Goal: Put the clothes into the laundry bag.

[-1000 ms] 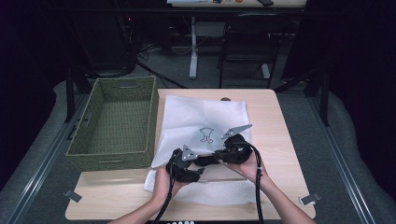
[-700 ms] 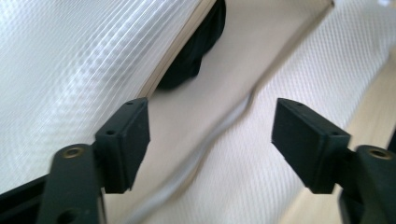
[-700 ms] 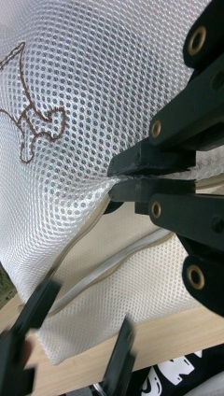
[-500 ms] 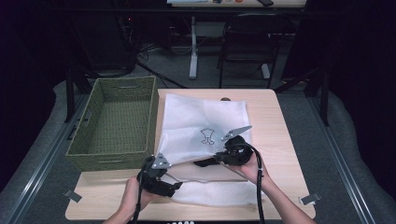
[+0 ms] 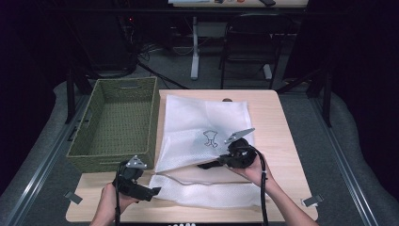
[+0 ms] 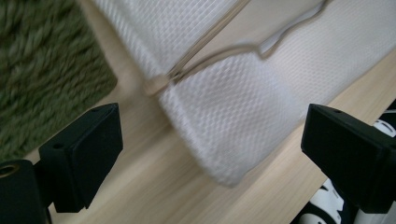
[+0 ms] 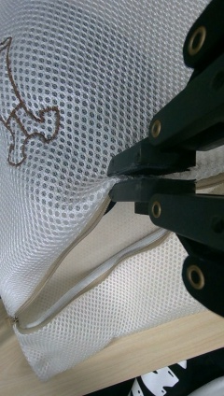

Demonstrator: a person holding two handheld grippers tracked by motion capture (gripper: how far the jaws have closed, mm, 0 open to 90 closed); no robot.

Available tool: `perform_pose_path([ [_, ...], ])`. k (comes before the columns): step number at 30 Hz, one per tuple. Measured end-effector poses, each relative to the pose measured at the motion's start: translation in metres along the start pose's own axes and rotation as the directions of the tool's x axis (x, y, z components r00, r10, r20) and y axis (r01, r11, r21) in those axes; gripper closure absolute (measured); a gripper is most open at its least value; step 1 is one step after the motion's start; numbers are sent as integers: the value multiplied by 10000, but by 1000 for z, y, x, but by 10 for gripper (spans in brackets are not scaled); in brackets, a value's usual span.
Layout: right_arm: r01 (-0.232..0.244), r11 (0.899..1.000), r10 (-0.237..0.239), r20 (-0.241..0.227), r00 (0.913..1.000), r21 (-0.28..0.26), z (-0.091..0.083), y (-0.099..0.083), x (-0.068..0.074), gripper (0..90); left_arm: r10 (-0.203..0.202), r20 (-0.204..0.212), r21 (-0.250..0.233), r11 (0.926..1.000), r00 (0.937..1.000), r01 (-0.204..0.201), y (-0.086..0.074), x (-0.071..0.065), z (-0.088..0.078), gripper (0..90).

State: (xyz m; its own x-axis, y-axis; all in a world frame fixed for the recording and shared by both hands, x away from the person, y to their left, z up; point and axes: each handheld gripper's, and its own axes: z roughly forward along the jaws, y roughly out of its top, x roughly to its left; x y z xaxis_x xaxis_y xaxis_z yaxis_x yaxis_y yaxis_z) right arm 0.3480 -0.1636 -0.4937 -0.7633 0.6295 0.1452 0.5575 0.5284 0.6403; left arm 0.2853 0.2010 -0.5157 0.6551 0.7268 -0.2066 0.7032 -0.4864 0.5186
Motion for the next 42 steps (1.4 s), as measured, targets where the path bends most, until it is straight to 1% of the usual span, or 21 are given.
perform_pose_path([
  [1,28,10000,-28,0,10000,58,0,-1,0,865,-187,137,46,9998,9997,187,-1,2,1,70],
  [2,47,10000,-47,2,10000,77,1,-1,-1,865,-187,137,46,9998,9997,187,-1,2,1,71],
  [3,65,9998,-66,28,10000,161,2,-2,-1,864,-377,240,216,9991,9990,372,-1,6,6,87],
  [4,64,9998,-65,32,10000,176,2,-3,-1,865,-377,240,216,9991,9990,372,-1,6,6,89],
  [5,72,9997,-73,34,10000,215,2,-3,-2,865,-220,170,320,9993,9996,215,-1,7,8,98],
  [8,162,9994,-164,64,9998,306,2,-5,-3,865,-94,136,478,9988,9999,87,-1,5,11,132],
  [14,185,9979,-195,167,9997,629,9,-8,-5,863,-86,207,731,9973,9997,71,-1,3,17,149],
  [19,335,9958,-355,221,9991,856,13,-9,-6,863,-145,172,721,9973,9997,132,0,1,18,158],
  [21,243,9956,-267,252,9993,907,15,-9,-6,863,-176,163,679,9976,9997,165,-1,2,17,157],
  [24,356,9940,-384,250,9990,1032,16,-9,-6,863,-218,168,623,9978,9996,207,-1,5,16,156],
  [25,282,9937,-306,210,9993,1088,17,-8,-5,863,-218,168,623,9978,9996,207,-1,5,16,155],
  [27,329,9928,-354,195,9992,1152,18,-8,-5,863,-328,167,595,9977,9993,318,-2,5,16,155],
  [29,412,9887,-435,132,9990,1438,24,-9,-3,863,-284,146,581,9979,9995,275,-1,6,15,155],
  [32,521,9850,-542,86,9985,1646,28,-10,-2,864,-317,190,559,9980,9993,306,-3,6,14,155],
  [33,636,9797,-654,33,9979,1900,33,-11,-1,863,-309,198,572,9979,9993,297,-3,5,14,156],
  [34,636,9797,-654,33,9979,1900,33,-11,-1,863,-265,195,598,9979,9995,253,-4,5,14,156],
  [36,680,9749,-703,33,9975,2121,38,-13,2,864,-252,214,603,9979,9995,238,-4,5,14,157],
  [38,771,9664,-793,-9,9969,2452,46,-16,5,864,-242,210,601,9979,9995,229,-3,5,14,159],
  [39,771,9664,-793,-9,9969,2452,46,-16,5,864,-265,236,586,9980,9994,251,-3,6,14,159],
  [41,888,9590,-918,-15,9958,2690,52,-17,5,862,-303,277,686,9972,9992,283,-2,5,16,163],
  [42,888,9590,-918,-15,9958,2690,52,-17,5,862,-303,277,686,9972,9992,283,-2,5,16,167],
])
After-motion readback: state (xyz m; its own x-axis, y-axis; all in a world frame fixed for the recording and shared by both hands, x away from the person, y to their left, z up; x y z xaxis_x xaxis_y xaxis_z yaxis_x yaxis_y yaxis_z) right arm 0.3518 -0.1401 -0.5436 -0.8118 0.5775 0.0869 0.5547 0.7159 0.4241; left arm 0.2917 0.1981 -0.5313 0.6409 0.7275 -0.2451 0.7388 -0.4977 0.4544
